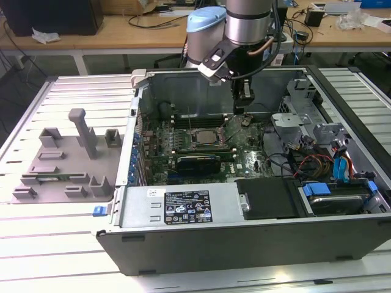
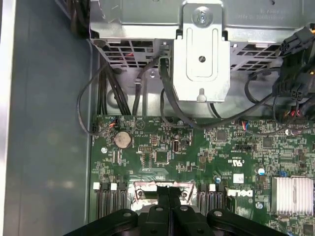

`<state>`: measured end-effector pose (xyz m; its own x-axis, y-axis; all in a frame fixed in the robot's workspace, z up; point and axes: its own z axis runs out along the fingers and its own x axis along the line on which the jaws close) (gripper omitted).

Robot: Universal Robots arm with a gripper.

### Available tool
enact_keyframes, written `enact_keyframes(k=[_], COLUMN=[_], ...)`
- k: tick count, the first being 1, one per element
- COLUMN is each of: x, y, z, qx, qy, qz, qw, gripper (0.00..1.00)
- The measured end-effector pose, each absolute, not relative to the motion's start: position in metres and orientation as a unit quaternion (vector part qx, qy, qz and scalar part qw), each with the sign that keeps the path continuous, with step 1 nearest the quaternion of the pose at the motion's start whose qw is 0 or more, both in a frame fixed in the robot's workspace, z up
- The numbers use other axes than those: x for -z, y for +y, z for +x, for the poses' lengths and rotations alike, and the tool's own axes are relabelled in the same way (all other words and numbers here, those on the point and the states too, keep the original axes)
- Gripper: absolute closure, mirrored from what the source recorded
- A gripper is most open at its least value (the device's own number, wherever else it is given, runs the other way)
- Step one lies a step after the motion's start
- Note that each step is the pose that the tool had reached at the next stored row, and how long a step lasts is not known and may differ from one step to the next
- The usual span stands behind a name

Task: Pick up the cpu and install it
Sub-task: 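Close the cpu cover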

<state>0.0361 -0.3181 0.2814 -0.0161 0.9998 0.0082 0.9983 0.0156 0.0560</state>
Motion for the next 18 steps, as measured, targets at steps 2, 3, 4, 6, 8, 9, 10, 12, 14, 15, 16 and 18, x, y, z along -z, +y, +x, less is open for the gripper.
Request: enact_keyframes(k=[2,3,4,6,8,9,10,12,14,15,16,18], x=[-0.281,-0.281,-0.281,-0.279,-0.276,-0.273,-0.272,-0.267,-0.266,-0.265,-0.264,-0.261], y=[-0.318,-0.318,-0.318,-0.318,-0.318,-0.318,-0.318,-0.318,-0.318,-0.318,-0.318,-0.318], z=[0.037,0.038,0.04,0.045,0.049,0.051,0.053,0.056,0.058,0.06,0.061,0.064], qx=[-0.023,-0.023,-0.023,-0.023,-0.022,-0.021,-0.021,-0.019,-0.018,-0.018,-0.017,-0.016], qy=[0.713,0.713,0.712,0.713,0.713,0.713,0.712,0.713,0.713,0.713,0.713,0.713], qz=[0.701,0.701,0.701,0.701,0.701,0.701,0.701,0.701,0.701,0.701,0.701,0.701], qw=[0.017,0.017,0.017,0.017,0.016,0.016,0.015,0.013,0.012,0.012,0.011,0.01], gripper=[0.89,0.89,0.89,0.89,0.89,0.89,0.89,0.89,0.89,0.89,0.89,0.89])
